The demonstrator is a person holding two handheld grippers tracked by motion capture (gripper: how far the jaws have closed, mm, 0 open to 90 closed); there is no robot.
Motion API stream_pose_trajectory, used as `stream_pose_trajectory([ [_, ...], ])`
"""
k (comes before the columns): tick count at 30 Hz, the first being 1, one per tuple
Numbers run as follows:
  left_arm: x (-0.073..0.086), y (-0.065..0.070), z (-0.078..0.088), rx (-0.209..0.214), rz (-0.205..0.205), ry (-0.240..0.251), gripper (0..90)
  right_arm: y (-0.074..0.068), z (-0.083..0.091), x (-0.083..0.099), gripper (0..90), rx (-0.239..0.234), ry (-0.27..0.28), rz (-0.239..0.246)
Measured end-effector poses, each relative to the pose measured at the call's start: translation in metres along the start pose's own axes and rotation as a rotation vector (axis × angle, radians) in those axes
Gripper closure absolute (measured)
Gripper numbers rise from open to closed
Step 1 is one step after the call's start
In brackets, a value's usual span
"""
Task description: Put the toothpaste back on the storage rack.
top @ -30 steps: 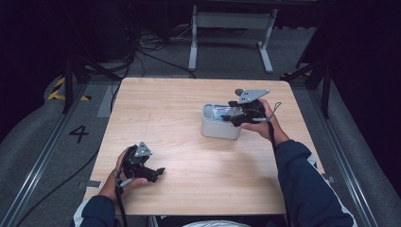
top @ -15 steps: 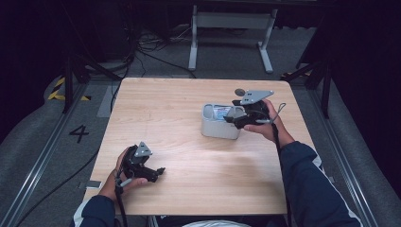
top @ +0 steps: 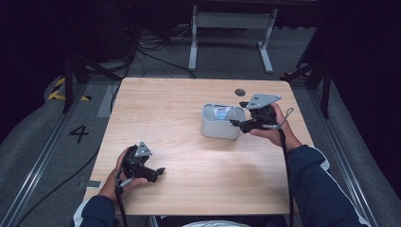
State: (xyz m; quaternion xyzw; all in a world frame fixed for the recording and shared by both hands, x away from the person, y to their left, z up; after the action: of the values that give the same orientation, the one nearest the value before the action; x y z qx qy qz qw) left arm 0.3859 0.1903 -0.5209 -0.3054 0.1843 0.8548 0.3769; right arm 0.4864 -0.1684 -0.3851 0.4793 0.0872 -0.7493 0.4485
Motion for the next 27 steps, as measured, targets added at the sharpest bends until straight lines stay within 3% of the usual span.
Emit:
stream_pose_trajectory([
  [13, 0.000, 0.000, 0.000, -0.001, -0.004, -0.001, 0.6, -0.001, 0.019, 0.020, 24.7, 0.034, -0.023, 0.011],
  [27, 0.000, 0.000, 0.000, -0.001, -0.004, -0.001, 0.6, -0.002, 0.040, 0.056, 24.9, 0.059, -0.055, 0.006],
])
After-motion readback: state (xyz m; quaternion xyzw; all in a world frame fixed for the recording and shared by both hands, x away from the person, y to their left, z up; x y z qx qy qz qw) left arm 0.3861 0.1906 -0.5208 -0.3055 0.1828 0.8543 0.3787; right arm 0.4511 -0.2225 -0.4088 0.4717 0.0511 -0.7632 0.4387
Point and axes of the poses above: each handheld gripper's, and its own axes: z roughly backward along the jaws, x roughly out of its underside, y roughly to its right, the point moved 5 cm from there along -z, roughly forward along the jaws, and after that the axes turned 6 degrees about x, right-handed, at the moved point
